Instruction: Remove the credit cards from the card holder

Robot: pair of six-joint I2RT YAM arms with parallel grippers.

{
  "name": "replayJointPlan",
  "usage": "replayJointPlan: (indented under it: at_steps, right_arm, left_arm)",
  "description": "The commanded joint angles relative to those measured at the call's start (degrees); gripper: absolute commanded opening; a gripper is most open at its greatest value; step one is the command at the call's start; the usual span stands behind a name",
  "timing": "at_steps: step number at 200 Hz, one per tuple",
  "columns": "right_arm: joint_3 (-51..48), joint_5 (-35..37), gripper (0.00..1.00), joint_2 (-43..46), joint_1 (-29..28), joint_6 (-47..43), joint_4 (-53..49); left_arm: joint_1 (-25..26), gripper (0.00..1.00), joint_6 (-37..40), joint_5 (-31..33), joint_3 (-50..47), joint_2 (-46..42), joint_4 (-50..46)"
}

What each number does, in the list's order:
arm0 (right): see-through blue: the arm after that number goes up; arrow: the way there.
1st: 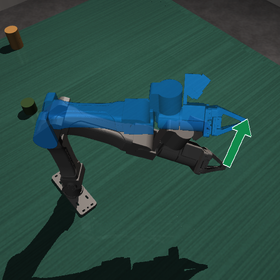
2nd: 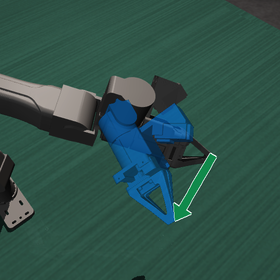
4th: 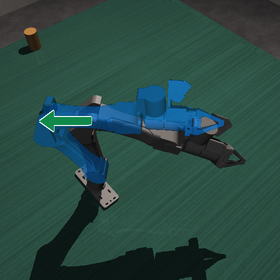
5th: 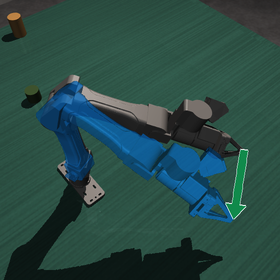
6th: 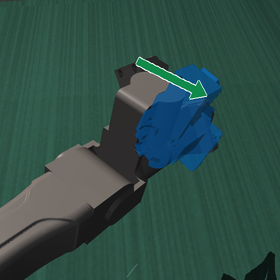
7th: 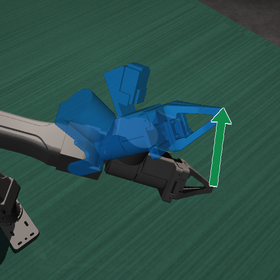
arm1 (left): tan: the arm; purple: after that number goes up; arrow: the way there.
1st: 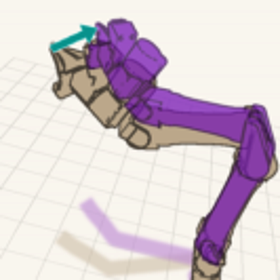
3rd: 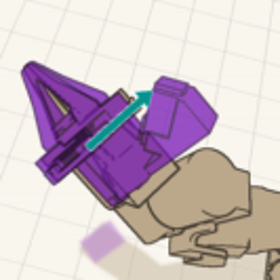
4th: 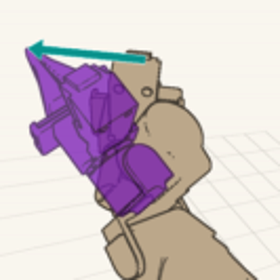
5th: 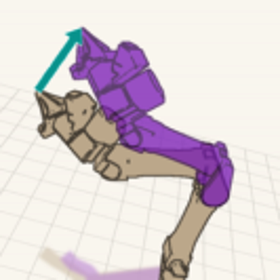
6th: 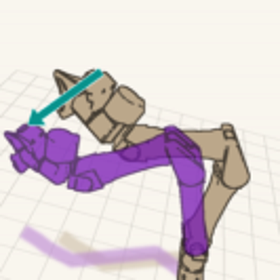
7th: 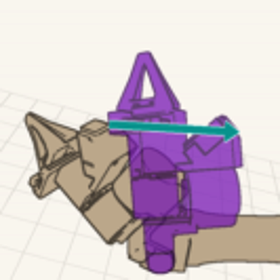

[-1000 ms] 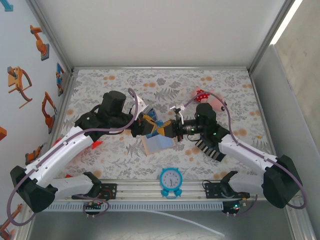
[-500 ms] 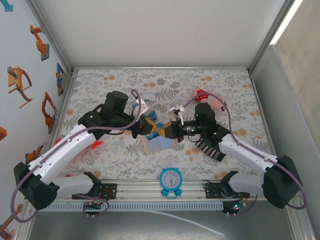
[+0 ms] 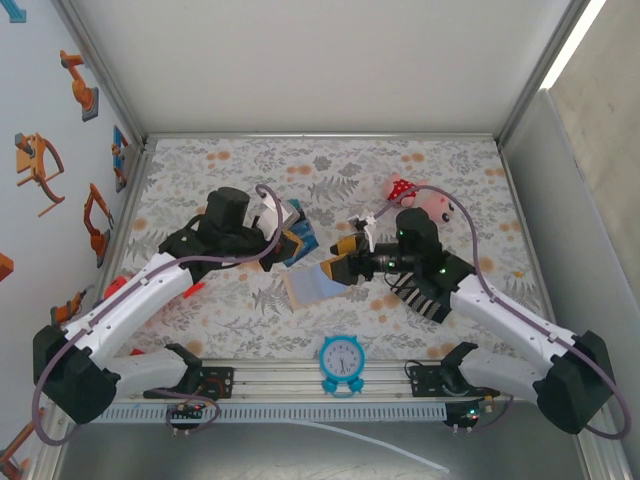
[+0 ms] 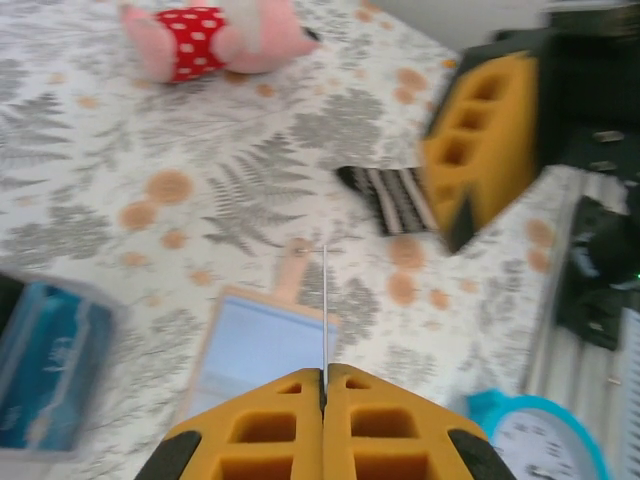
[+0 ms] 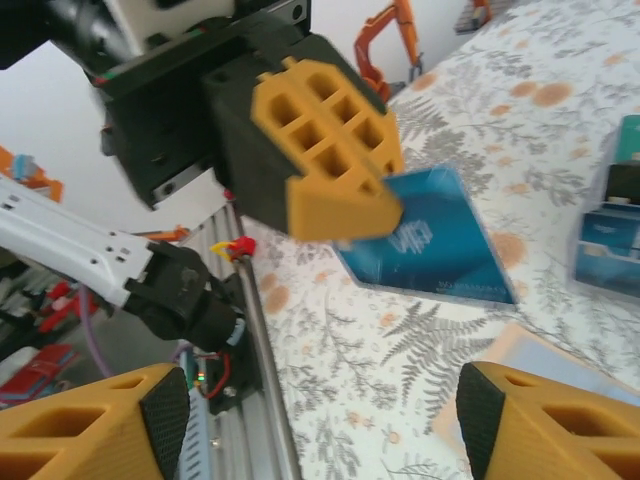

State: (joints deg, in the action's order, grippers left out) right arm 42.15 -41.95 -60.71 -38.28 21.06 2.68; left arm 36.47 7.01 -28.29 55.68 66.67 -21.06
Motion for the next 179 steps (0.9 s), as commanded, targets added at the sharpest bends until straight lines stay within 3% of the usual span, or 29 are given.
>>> replayJointPlan:
  at_steps: [1, 52, 65, 116, 179]
  right_arm:
    - [2.32, 6.88, 0.73, 2.67, -0.08, -2.73, -5.35]
    - [1.88, 17.81, 0.77, 5.75, 0.01, -2.19, -9.49]
    - [2.06, 20.56, 0.99, 5.89, -0.04, -1.55, -10.53]
    - [3.12, 27.53, 0.99, 5.47, -0.04, -0.14, -14.01]
    - [2.85, 29.30, 0.99, 5.51, -0.08, 0.21, -14.80]
  left_arm:
    - [-1.91, 0.00, 5.82, 3.79, -2.39, -0.39, 9.57]
    - [-5.99, 0.00, 16.54, 4.12, 0.64, 8.11, 12.02]
    - [-6.85, 0.00, 18.90, 4.21, 2.53, 11.33, 11.12]
    - [-9.04, 0.00, 23.80, 4.56, 7.57, 21.53, 10.05]
    - [-9.18, 0.00, 26.54, 4.27, 10.54, 28.17, 7.29]
